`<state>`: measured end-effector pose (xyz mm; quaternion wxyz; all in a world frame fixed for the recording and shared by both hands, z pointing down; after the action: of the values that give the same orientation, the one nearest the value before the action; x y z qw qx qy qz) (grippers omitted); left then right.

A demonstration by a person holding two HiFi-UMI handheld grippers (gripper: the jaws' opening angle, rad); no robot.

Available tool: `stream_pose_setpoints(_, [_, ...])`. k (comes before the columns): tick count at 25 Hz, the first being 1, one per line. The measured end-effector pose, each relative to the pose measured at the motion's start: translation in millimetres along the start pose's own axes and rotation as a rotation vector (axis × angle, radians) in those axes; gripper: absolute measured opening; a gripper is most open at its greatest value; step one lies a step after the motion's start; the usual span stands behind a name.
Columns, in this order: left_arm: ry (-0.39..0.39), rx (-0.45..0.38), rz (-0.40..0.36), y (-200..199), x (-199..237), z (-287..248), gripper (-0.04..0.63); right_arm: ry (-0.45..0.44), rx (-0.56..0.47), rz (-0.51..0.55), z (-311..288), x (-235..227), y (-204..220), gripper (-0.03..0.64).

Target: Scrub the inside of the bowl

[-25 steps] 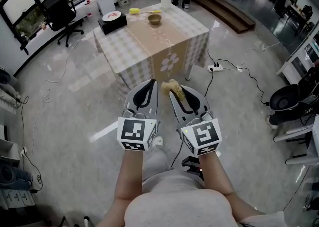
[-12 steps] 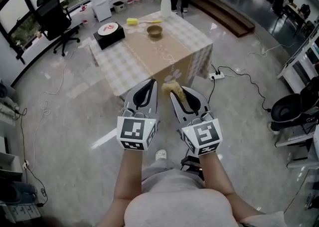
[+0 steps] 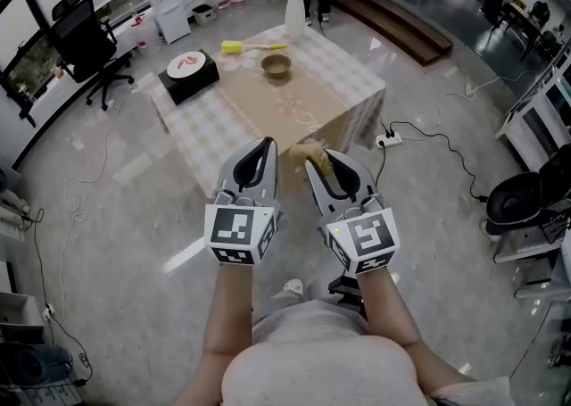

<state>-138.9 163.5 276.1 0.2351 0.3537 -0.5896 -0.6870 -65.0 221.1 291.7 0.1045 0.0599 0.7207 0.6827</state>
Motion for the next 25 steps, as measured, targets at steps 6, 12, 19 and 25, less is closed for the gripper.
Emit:
stream_pose_setpoints(6, [0.025, 0.007, 0.007, 7, 5, -25, 0.003, 0.012, 0.004, 0.019, -20, -15, -8, 0.1])
stream_pose_setpoints(12, [0.009, 0.011, 0.018, 16, 16, -49, 0.003, 0.015, -0.003, -0.015, -39, -38, -6, 0.1])
stream_pose_setpoints(19, [-0.008, 0.031, 0.022, 28, 29, -85, 0.003, 0.014, -0.012, -0.033, -70, -68, -7, 0.1])
stream_pose_setpoints(25, [-0.041, 0.045, 0.025, 38, 40, -123, 0.003, -0.026, 0.001, -0.031, -102, -99, -7, 0.1])
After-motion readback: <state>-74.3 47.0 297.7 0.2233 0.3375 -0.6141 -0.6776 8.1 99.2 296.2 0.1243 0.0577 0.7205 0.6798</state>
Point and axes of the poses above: the fingertips, and each gripper's own axes: z backward along the fingers, x to its left, y out of its underside, the point moved 2 cm from there along z, backward along the fingers, and after that the axes turned 10 degrees about -z, right-handed, at the moved point
